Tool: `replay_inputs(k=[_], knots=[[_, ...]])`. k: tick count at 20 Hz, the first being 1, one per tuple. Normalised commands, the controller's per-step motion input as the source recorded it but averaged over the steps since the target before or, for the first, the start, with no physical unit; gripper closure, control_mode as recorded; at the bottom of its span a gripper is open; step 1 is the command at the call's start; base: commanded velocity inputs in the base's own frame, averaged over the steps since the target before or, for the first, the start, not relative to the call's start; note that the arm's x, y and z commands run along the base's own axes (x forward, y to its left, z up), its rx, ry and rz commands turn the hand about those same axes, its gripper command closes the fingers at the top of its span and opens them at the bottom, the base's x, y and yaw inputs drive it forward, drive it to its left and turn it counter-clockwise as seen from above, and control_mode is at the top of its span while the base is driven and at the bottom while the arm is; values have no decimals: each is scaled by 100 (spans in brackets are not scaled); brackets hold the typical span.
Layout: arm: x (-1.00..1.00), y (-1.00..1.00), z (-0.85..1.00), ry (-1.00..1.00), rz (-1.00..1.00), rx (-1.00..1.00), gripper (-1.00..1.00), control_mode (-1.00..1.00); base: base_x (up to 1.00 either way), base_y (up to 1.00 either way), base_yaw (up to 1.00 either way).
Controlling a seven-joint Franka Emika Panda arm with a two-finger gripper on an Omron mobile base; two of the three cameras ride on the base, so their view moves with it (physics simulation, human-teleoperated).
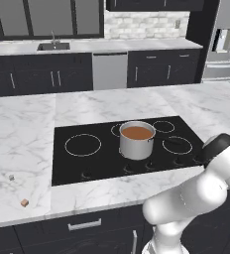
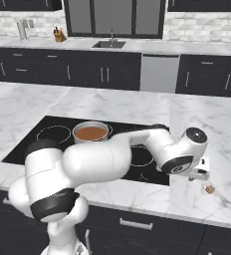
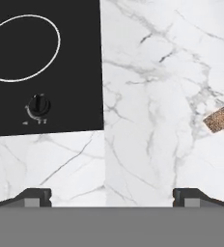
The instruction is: Pick up the sugar cube(s) and place them in the saucepan with hot chocolate.
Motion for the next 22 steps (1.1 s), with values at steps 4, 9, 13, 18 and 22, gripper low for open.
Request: replay_inputs(k=[4, 9, 13, 18, 22], knots=[[-25, -60, -19, -6, 1, 0, -100, -100, 0, 0, 0], [-5, -44, -5, 0, 0, 0, -100, -100, 0, 0, 0], [8, -7, 0, 2, 0, -6, -100, -100, 0, 0, 0], [49, -2, 0, 11, 0, -5, -100, -100, 0, 0, 0], [44, 0, -2, 7, 0, -4, -100, -100, 0, 0, 0]])
